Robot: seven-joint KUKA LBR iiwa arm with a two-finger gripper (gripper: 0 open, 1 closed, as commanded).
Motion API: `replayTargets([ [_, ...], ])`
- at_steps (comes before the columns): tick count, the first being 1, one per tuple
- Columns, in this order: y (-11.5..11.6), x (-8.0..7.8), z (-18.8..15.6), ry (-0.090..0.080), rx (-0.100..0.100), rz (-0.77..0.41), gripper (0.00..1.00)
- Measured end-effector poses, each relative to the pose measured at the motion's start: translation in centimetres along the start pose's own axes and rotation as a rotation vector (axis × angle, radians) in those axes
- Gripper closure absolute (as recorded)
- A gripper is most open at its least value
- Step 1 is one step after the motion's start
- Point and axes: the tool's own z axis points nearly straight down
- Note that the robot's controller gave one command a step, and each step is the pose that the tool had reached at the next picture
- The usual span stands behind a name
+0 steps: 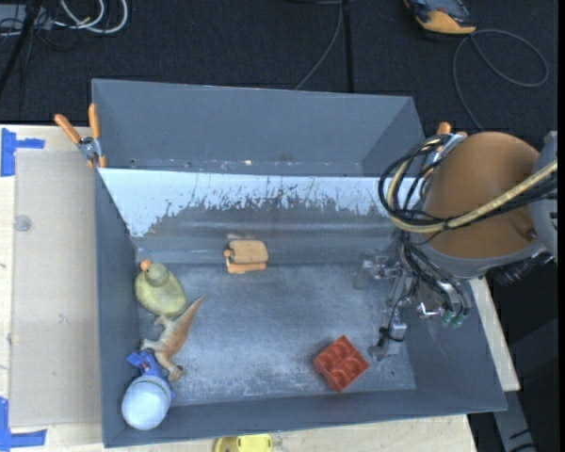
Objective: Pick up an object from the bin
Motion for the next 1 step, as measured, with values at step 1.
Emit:
replayTargets([
  [1,0.02,-0.16,-0.41,-0.008,0.001,-0.002,0.00],
])
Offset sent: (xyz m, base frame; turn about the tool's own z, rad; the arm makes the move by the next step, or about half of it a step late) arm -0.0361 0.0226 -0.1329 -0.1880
